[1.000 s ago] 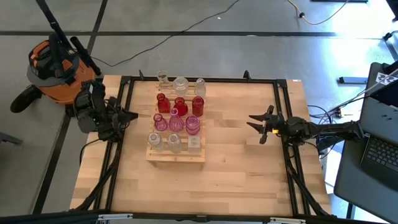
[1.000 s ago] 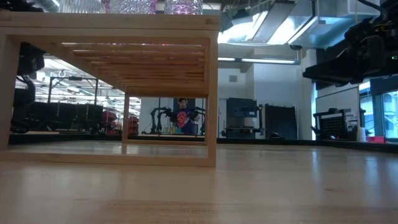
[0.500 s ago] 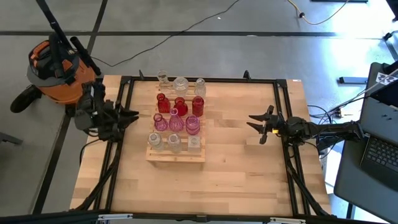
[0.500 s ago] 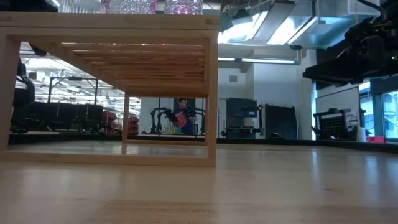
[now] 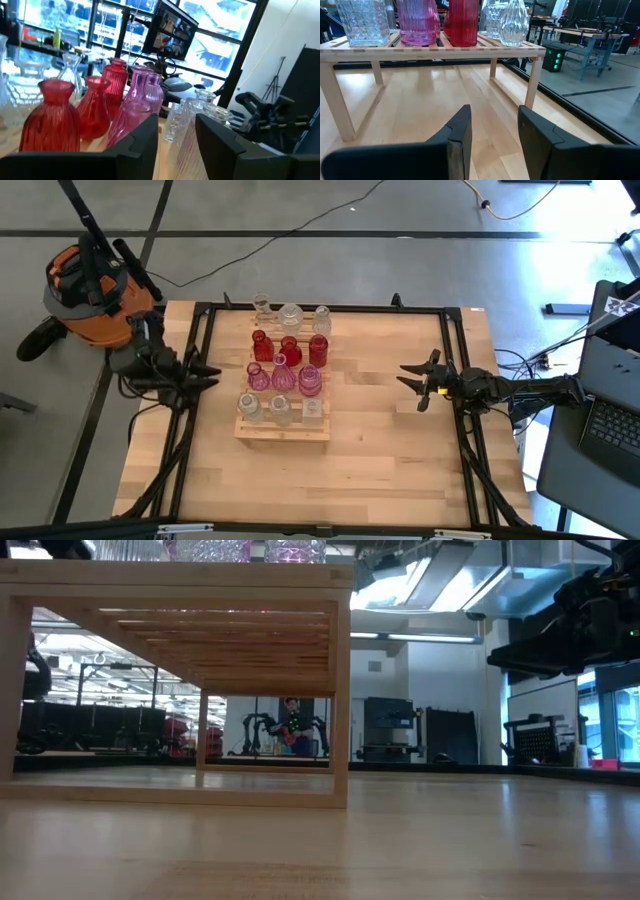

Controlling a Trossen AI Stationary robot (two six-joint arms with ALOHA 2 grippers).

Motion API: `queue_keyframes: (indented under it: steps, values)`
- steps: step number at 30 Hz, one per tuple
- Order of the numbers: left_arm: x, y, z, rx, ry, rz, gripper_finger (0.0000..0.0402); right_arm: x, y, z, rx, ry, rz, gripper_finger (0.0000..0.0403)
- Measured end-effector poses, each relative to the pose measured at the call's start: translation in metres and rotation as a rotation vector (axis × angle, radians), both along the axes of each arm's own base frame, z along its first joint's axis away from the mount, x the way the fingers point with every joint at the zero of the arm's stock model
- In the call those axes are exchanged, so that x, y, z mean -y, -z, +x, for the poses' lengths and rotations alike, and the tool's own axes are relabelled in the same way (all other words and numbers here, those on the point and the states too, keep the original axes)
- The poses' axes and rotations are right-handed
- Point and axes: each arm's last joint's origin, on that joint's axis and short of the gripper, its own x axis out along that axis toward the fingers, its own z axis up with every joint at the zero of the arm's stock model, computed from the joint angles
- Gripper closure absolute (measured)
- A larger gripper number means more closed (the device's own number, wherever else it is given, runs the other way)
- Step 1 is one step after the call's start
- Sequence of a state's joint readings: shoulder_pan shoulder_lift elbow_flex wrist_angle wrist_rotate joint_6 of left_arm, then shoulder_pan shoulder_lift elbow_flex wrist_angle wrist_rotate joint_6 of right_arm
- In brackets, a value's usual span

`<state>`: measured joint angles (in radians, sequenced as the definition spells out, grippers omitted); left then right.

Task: Sort vases onto shelf
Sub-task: Return to Home Position

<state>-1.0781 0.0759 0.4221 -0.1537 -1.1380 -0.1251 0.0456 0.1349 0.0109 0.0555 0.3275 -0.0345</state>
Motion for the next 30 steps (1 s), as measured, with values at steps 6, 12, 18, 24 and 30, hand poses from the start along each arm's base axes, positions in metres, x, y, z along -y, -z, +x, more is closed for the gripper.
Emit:
queue_keyframes:
  steps: [6,12,18,24,30]
  values:
    - [0.011,-0.002,0.009,0.004,-0.019,0.039,0.0299,0.000,0.000,0.000,0.000,0.000,0.000,0.0292]
    - [0.015,0.013,0.022,0.021,-0.033,0.138,0.0330,0.000,0.000,0.000,0.000,0.000,0.000,0.0292]
    - [0.011,0.039,0.036,-0.043,-0.067,0.061,0.0349,0.000,0.000,0.000,0.000,0.000,0.000,0.0292]
    - [0.001,0.054,0.042,-0.085,-0.239,0.046,0.0359,0.000,0.000,0.000,0.000,0.000,0.000,0.0292]
    - [-0.013,0.054,0.042,-0.095,-0.541,0.032,0.0366,0.000,0.000,0.000,0.000,0.000,0.000,0.0292]
